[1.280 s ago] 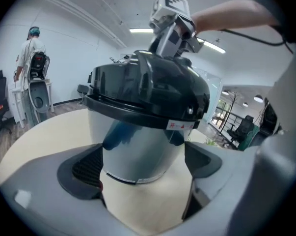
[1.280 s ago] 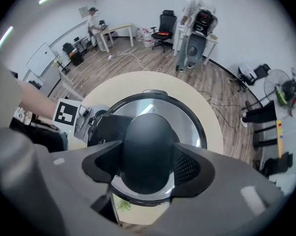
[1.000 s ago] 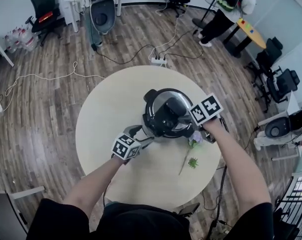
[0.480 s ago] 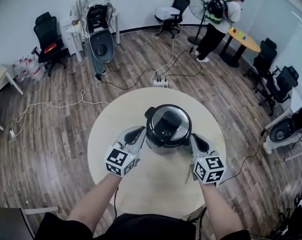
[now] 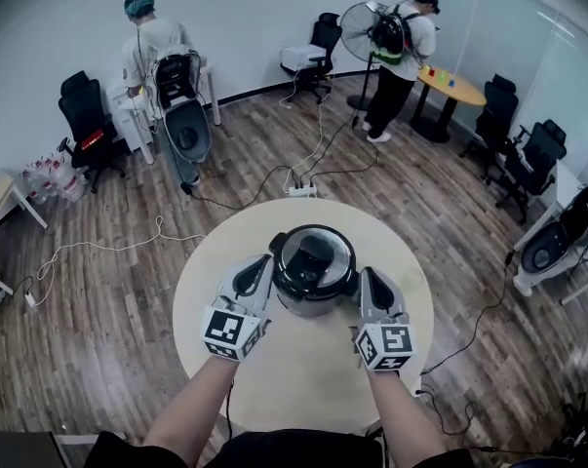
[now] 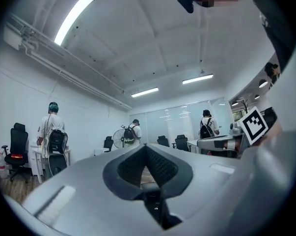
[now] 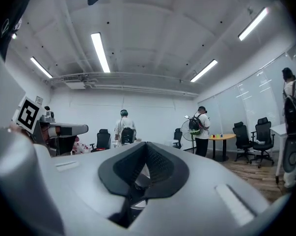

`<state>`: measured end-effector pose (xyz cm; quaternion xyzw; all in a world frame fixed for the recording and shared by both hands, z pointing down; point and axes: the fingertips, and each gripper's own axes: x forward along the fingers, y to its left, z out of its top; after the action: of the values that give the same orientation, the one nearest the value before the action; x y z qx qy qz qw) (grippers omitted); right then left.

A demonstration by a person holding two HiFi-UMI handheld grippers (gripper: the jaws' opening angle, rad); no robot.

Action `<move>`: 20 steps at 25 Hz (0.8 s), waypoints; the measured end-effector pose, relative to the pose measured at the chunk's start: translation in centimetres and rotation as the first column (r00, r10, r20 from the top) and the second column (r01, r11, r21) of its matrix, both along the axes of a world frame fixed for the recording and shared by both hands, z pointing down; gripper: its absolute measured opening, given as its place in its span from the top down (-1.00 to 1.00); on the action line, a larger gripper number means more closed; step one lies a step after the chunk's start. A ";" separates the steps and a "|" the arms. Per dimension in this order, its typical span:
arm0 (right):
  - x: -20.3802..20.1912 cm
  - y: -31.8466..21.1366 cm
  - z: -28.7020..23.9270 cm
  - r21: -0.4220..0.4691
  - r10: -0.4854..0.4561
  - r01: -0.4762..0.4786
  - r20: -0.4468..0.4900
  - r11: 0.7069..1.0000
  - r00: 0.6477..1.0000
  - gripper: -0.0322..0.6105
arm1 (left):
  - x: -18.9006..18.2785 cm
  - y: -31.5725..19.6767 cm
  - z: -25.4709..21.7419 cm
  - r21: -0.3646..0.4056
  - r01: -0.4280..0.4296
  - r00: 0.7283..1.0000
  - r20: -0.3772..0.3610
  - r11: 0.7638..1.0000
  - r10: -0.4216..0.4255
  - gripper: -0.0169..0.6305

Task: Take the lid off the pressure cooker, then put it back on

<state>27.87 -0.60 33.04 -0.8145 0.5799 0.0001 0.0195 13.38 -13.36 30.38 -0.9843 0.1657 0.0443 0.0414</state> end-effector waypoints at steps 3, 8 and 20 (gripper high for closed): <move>-0.1 0.4 -0.4 -0.004 0.007 -0.007 -0.033 1.000 0.999 0.88 | 0.1 0.4 0.0 -0.014 -0.013 1.000 0.006 1.000 0.013 0.95; 0.7 2.4 -0.5 -0.019 0.033 -0.035 -0.087 0.999 0.996 0.88 | -0.7 0.6 0.3 0.001 -0.001 1.000 0.027 1.000 0.001 0.95; 2.6 5.2 0.6 -0.048 0.052 -0.056 -0.099 0.997 0.994 0.88 | -3.1 -1.0 0.6 -0.021 0.050 0.999 0.021 0.999 -0.049 0.95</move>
<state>30.47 4.56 33.67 -0.8291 0.5578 0.0257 -0.0293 10.29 -14.38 31.00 -0.9807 0.1900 0.0313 0.0334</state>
